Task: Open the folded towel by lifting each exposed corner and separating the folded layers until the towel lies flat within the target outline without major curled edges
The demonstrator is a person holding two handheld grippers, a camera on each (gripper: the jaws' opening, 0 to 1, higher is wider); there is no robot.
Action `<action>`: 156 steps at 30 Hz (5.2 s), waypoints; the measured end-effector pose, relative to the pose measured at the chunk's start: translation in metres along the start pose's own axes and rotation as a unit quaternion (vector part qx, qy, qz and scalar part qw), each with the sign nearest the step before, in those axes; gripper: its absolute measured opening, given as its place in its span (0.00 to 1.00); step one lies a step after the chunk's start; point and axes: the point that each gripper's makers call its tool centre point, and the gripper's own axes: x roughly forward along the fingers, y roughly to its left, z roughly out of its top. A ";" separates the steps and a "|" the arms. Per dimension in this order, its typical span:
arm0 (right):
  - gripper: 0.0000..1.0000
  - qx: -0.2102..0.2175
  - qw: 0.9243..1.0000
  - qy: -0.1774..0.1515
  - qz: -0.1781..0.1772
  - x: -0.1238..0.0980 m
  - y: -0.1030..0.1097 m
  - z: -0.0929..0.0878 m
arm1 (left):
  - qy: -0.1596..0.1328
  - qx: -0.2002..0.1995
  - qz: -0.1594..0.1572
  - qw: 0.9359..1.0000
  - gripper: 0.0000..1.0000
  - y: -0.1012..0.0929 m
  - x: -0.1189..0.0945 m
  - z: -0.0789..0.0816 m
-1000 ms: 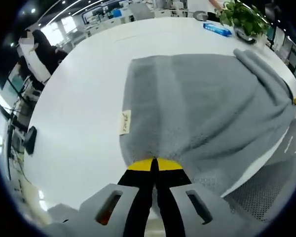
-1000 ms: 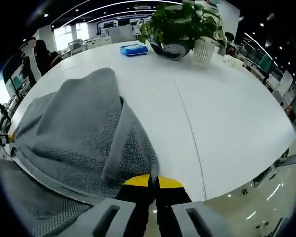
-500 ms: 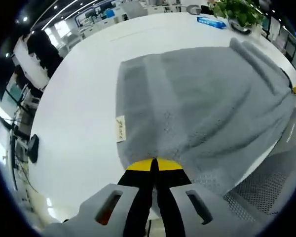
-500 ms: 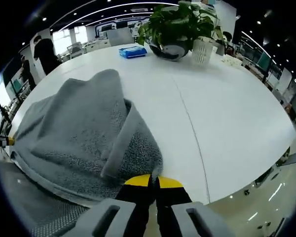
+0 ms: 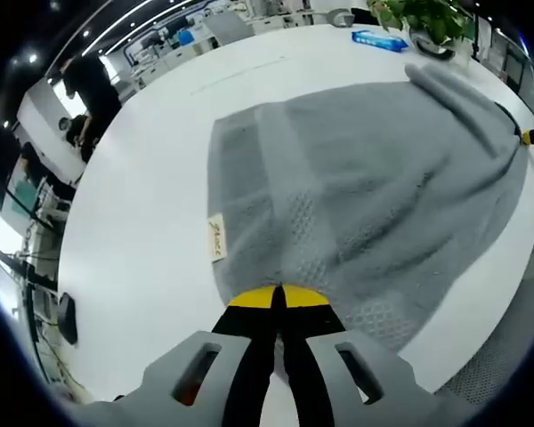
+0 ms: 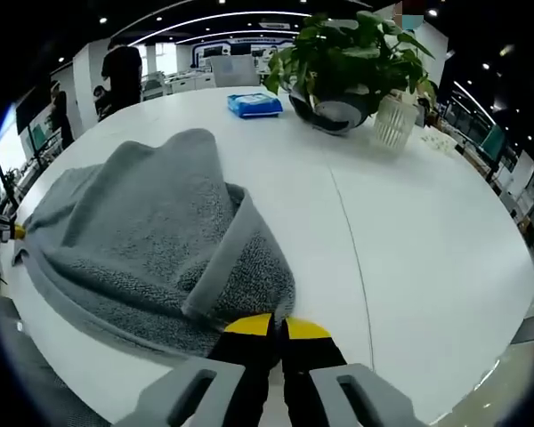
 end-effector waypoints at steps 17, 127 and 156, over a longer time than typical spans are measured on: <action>0.00 0.045 0.999 -0.018 0.013 -0.011 0.000 -0.011 | -0.045 -0.004 0.007 0.999 0.00 -0.002 -0.008 -0.011; 0.00 0.086 0.995 -0.003 0.048 0.007 -0.025 0.023 | -0.006 0.025 -0.080 0.996 0.08 -0.082 -0.035 -0.027; 0.08 -0.071 0.990 0.011 0.124 -0.036 0.087 -0.029 | -0.010 0.018 -0.081 0.997 0.08 -0.082 -0.036 -0.026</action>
